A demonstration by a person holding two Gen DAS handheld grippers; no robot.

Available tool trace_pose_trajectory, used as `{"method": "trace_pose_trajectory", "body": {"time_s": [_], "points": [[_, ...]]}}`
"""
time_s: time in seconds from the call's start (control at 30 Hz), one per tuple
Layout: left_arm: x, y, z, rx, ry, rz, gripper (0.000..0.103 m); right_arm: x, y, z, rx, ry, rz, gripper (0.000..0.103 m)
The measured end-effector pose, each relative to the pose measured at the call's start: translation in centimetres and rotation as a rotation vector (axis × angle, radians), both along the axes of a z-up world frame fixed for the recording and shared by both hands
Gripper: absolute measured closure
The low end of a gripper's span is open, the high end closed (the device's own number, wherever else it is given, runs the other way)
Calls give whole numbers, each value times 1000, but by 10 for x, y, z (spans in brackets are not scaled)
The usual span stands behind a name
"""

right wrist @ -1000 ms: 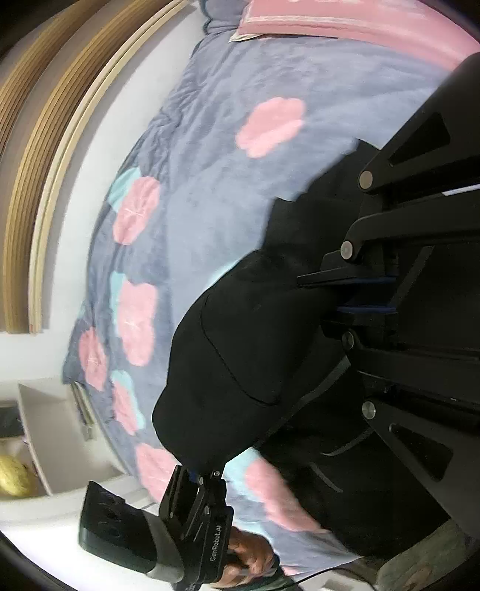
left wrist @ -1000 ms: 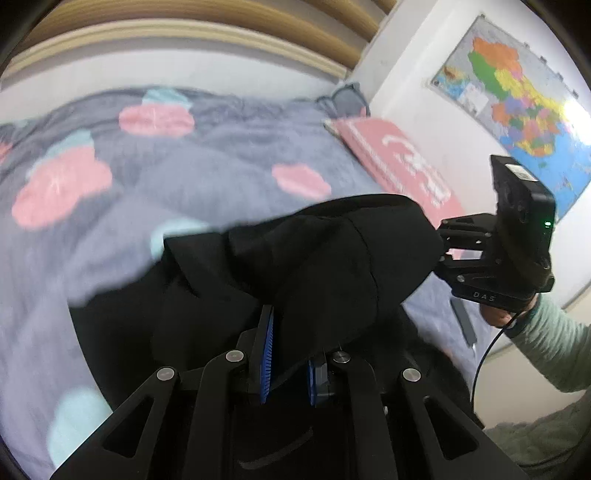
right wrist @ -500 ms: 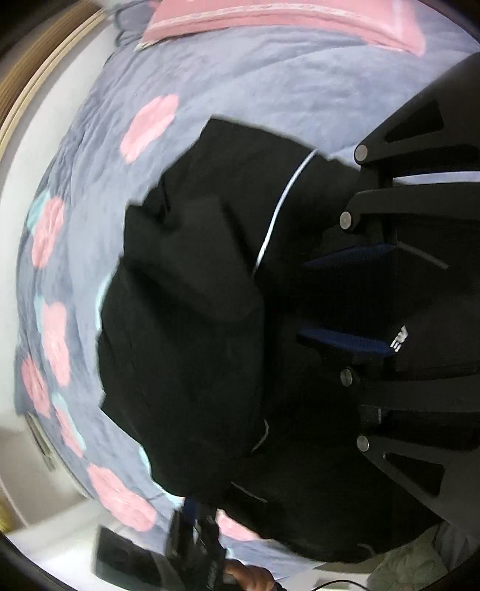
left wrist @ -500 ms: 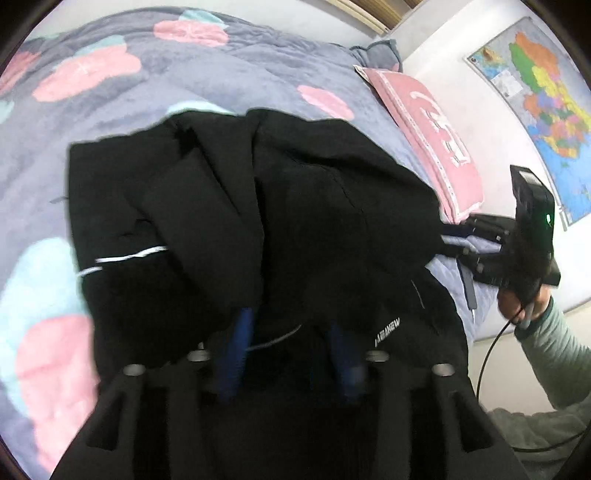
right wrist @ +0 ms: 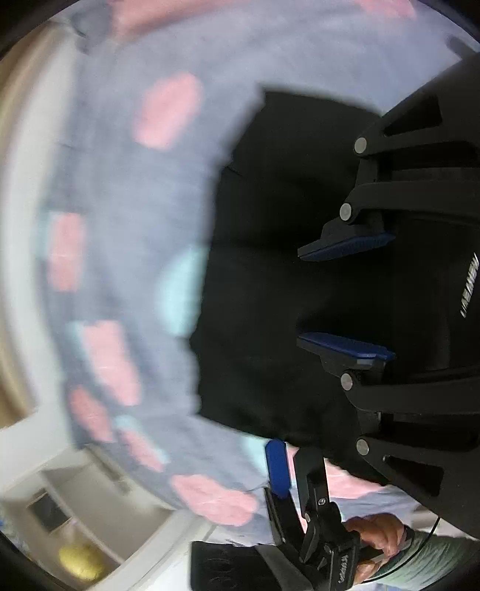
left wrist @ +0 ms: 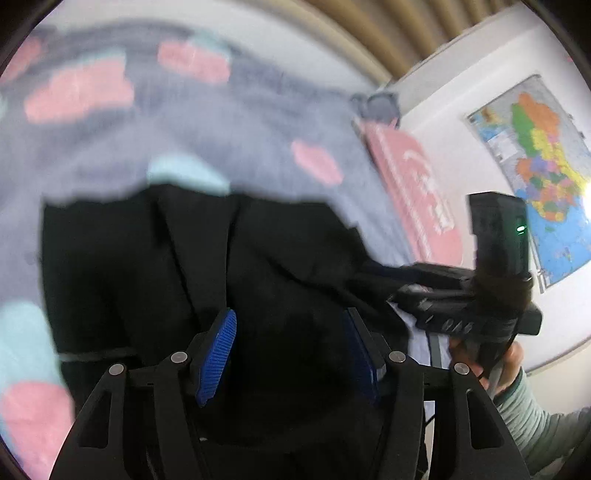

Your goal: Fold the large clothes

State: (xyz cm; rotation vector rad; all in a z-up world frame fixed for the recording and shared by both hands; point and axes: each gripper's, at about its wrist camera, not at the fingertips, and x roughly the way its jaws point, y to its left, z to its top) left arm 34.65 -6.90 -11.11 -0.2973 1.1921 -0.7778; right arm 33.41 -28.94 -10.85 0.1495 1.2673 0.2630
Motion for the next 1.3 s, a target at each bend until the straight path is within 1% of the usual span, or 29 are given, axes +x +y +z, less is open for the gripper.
{"method": "trace_pose_trajectory", "body": {"time_s": [0.07,0.1,0.13,0.17,0.2,0.27,0.33,0.37,0.43,0.5,0.53,0.6,0.67,0.73,0.8,0.83,0.87,0.97,1.03,1.07,1.1,1.13,1.27,1.3], "points": [[-6,-5,-28,30,48,-3,43,-11,1,-43,-29,67,2,60],[-13,-8,-41,53,62,-2,43,-18,0,-60,-50,72,1,60],[-17,-11,-54,96,71,6,43,-24,-2,-69,-42,62,-15,61],[-19,-14,-69,140,79,23,43,-29,-7,-76,-6,50,-47,61],[-21,-16,-77,152,73,40,43,-30,-10,-80,12,44,-66,61],[-22,-19,-78,158,55,62,43,-31,-14,-79,21,31,-86,61],[-23,-19,-72,151,54,76,43,-34,-11,-73,1,12,-65,61],[-26,-17,-64,134,42,69,43,-38,-10,-65,-10,-3,-50,61],[-38,-11,-47,105,22,56,43,-51,-11,-42,-5,-26,-43,60],[-46,-2,-29,72,3,46,43,-66,-14,-10,6,-78,-35,58],[-53,2,-16,53,-16,41,43,-75,-15,2,1,-104,-30,57],[-64,8,0,31,-40,31,43,-89,-14,26,-12,-150,-15,55],[-76,12,13,7,-64,15,43,-96,-11,36,1,-162,-6,55],[-82,11,12,2,-77,0,43,-101,1,37,6,-172,5,54],[-85,6,2,1,-74,-9,43,-102,12,26,-6,-166,19,52],[-86,3,-8,6,-65,-11,43,-94,13,17,-13,-163,28,51],[-88,-2,-21,26,-54,-11,43,-93,18,5,-31,-150,40,51],[-90,-18,-64,135,-28,-10,43,-93,30,-44,-112,-79,66,52],[-92,-18,-82,133,-40,-5,43,-99,32,-71,-127,-66,65,52],[-93,-14,-85,128,-55,-5,43,-102,32,-78,-124,-85,60,52],[-95,-15,-90,123,-78,-4,43,-107,31,-80,-119,-123,52,52],[-99,-15,-89,116,-103,-2,43,-110,31,-80,-116,-141,47,52],[-111,-11,-94,81,-162,14,43,-120,30,-82,-113,-195,29,52],[-119,-5,-93,74,-174,17,43,-123,30,-80,-114,-206,25,52]]}}
